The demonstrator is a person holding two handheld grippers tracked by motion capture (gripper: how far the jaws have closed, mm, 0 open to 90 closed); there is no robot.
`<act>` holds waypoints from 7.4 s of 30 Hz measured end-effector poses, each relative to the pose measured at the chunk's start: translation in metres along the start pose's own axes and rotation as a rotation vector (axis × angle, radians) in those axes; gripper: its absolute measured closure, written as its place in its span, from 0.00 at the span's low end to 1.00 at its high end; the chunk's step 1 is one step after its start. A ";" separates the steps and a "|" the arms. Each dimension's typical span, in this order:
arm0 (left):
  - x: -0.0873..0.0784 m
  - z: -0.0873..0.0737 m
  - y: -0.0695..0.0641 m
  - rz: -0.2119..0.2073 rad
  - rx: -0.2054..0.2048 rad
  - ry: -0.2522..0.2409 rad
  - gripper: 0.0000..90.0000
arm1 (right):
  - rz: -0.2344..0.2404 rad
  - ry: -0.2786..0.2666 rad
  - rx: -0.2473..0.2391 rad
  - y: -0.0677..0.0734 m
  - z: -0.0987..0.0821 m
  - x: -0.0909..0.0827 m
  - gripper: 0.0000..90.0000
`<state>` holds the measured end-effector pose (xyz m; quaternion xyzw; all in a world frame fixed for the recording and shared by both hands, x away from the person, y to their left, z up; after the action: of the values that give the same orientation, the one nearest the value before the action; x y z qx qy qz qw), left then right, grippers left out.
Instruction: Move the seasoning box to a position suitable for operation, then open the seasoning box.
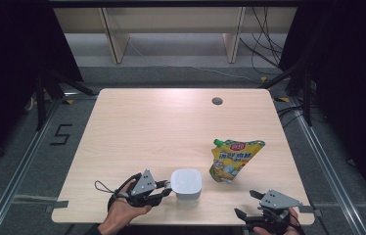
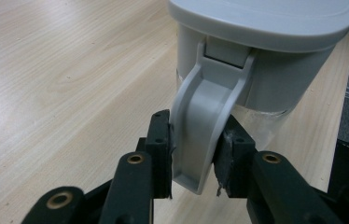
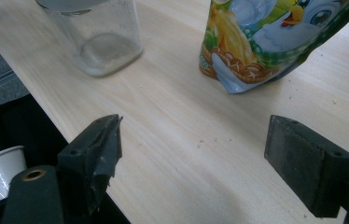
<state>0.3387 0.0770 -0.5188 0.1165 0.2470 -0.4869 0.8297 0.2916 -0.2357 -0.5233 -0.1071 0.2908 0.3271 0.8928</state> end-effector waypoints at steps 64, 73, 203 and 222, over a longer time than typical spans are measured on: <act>-0.028 0.051 -0.005 -0.072 0.029 -0.108 0.99 | 0.008 -0.018 0.003 0.005 0.003 0.002 0.20; -0.028 0.050 -0.005 -0.069 0.027 -0.121 0.99 | 0.049 -0.106 -0.028 0.019 0.019 0.003 0.32; -0.058 -0.045 -0.004 0.009 -0.062 0.043 0.32 | 0.007 -0.257 -0.113 0.000 0.059 0.003 0.62; -0.054 -0.046 -0.004 0.008 -0.050 0.057 0.32 | -0.088 -0.252 0.095 -0.064 0.040 0.014 0.38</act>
<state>0.3001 0.1356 -0.5298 0.1104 0.2823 -0.4736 0.8269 0.3594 -0.2617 -0.4997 -0.0357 0.1864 0.2842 0.9398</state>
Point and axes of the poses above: each handheld gripper's, and its own axes: x roughly forward along the jaws, z roughly out of its top, y roughly to its left, the point moved 6 cm from there along x, roughly forward along the jaws, and after that the axes turned 4 degrees about -z, right-handed, at the moved point
